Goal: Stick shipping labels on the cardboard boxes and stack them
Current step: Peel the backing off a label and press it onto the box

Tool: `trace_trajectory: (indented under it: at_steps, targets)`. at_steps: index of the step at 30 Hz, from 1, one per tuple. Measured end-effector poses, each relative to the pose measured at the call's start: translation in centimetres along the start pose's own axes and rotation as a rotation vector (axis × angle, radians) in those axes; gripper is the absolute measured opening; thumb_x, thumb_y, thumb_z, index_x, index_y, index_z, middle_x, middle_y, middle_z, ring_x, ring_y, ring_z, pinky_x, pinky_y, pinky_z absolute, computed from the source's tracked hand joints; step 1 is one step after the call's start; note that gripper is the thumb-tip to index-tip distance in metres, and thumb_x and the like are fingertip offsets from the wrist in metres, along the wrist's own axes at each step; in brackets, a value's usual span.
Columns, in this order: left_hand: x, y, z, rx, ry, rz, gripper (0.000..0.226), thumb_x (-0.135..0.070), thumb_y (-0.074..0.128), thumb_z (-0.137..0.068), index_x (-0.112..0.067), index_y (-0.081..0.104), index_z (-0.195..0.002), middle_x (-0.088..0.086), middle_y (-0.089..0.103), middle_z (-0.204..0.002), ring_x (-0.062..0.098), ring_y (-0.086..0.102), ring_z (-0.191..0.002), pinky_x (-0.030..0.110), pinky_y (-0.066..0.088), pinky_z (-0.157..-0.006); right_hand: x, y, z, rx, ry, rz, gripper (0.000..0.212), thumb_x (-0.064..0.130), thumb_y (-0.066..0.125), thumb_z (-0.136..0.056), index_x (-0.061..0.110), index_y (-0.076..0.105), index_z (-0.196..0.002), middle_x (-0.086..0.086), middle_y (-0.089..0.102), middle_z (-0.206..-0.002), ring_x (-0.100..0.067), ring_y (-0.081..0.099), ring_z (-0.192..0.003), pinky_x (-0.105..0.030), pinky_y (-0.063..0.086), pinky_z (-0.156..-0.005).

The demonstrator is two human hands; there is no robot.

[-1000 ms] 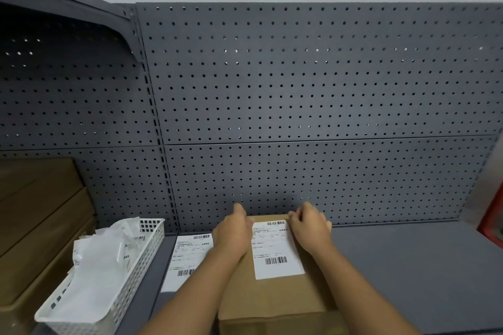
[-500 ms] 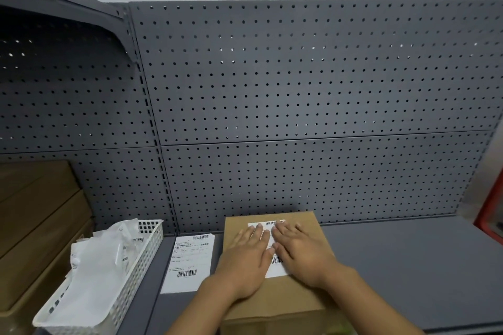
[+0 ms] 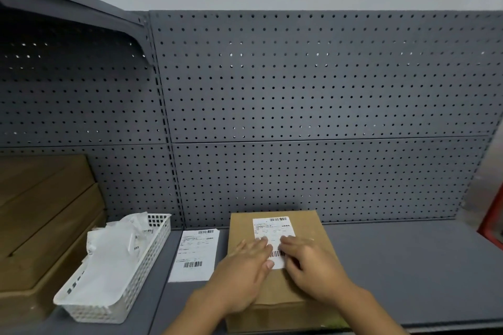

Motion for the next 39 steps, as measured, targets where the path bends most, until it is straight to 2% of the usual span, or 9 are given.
trace_trajectory:
  at_steps: [7, 11, 20, 23, 27, 29, 32, 36, 39]
  targets:
    - [0.3, -0.1, -0.3, 0.063, -0.009, 0.057, 0.054, -0.047, 0.032, -0.110, -0.028, 0.030, -0.160, -0.009, 0.015, -0.172, 0.005, 0.010, -0.158, 0.025, 0.001, -0.127, -0.9, 0.1, -0.1, 0.060, -0.034, -0.088, 0.040, 0.029, 0.047, -0.104, 0.025, 0.061, -0.142, 0.006, 0.046, -0.158, -0.009, 0.040, -0.147, -0.022, 0.030, -0.120]
    - [-0.6, -1.2, 1.1, 0.012, 0.009, 0.096, 0.061, -0.054, 0.034, -0.107, -0.038, 0.018, -0.163, -0.027, 0.004, -0.166, -0.007, 0.001, -0.151, 0.016, -0.001, -0.122, -1.3, -0.5, 1.7, 0.038, -0.034, -0.234, 0.046, 0.032, 0.048, -0.106, 0.031, 0.048, -0.152, 0.020, 0.033, -0.161, 0.005, 0.025, -0.150, -0.005, 0.012, -0.117]
    - [-2.7, 0.6, 3.5, 0.042, 0.067, -0.036, 0.061, -0.051, 0.022, -0.109, -0.026, 0.018, -0.164, -0.010, 0.005, -0.173, 0.005, 0.003, -0.159, 0.020, -0.009, -0.121, -1.3, 0.5, 5.3, -0.159, -0.082, -0.007, 0.044, 0.050, 0.047, -0.096, 0.033, 0.070, -0.129, 0.028, 0.055, -0.140, 0.003, 0.051, -0.135, -0.013, 0.039, -0.106]
    - [-2.0, 0.4, 3.1, 0.051, 0.066, 0.006, 0.057, -0.050, 0.031, -0.108, -0.031, 0.027, -0.162, -0.015, 0.015, -0.171, 0.003, 0.011, -0.157, 0.019, -0.002, -0.123, -1.7, -0.1, 4.9, -0.082, -0.021, -0.089, 0.043, 0.051, 0.044, -0.100, 0.039, 0.064, -0.135, 0.038, 0.042, -0.141, 0.016, 0.033, -0.138, -0.008, 0.031, -0.109]
    - [0.4, -1.1, 3.1, -0.020, -0.027, 0.392, 0.048, -0.045, 0.049, -0.105, -0.042, 0.044, -0.153, -0.028, 0.036, -0.159, -0.016, 0.025, -0.144, 0.010, 0.014, -0.120, -2.7, -2.2, 5.0, -0.110, 0.031, -0.347, 0.026, 0.029, 0.059, -0.103, 0.030, 0.074, -0.123, 0.042, 0.058, -0.128, 0.025, 0.043, -0.128, -0.009, 0.035, -0.111]
    - [2.1, -1.0, 3.8, -0.181, -0.101, 0.604, 0.042, -0.032, 0.056, -0.105, -0.046, 0.051, -0.144, -0.032, 0.038, -0.155, -0.025, 0.025, -0.139, 0.015, 0.019, -0.124, -4.4, -3.2, 6.2, -0.249, 0.158, -0.419, 0.027, 0.039, 0.059, -0.101, 0.030, 0.075, -0.121, 0.038, 0.064, -0.121, 0.024, 0.048, -0.122, -0.007, 0.037, -0.106]
    - [4.4, 1.4, 5.3, -0.303, -0.337, 0.883, 0.048, -0.030, 0.059, -0.103, -0.047, 0.044, -0.145, -0.024, 0.036, -0.158, -0.014, 0.036, -0.140, 0.029, 0.032, -0.123, -6.5, -3.3, 8.0, -0.353, 0.370, -0.539, 0.056, 0.070, 0.052, -0.091, 0.033, 0.064, -0.132, 0.027, 0.057, -0.133, 0.012, 0.051, -0.123, -0.019, 0.042, -0.104]
    - [5.0, 4.6, 5.7, -0.290, -0.585, 1.224, 0.067, -0.029, 0.060, -0.103, -0.029, 0.026, -0.161, -0.007, 0.039, -0.160, 0.007, 0.047, -0.130, 0.033, 0.037, -0.116, -7.3, 0.1, 8.7, -0.198, 0.637, -0.887, 0.080, 0.057, 0.071, -0.085, 0.030, 0.040, -0.154, 0.014, 0.048, -0.139, -0.017, 0.049, -0.136, -0.041, 0.042, -0.112]
    - [4.8, 5.0, 5.3, -0.308, -0.616, 1.363, 0.065, -0.021, 0.057, -0.104, -0.033, 0.026, -0.160, -0.009, 0.041, -0.158, 0.014, 0.053, -0.127, 0.036, 0.041, -0.112, -6.7, 1.4, 8.4, -0.221, 0.692, -1.061, 0.057, 0.040, 0.071, -0.092, 0.024, 0.054, -0.144, 0.007, 0.066, -0.129, -0.014, 0.064, -0.112, -0.034, 0.052, -0.086]
Point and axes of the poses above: each hand's wrist, its own z-axis away from the middle knuckle, its own y-axis out of the palm, x = y × z, the point moved 6 cm from there along -z, towards the middle knuckle
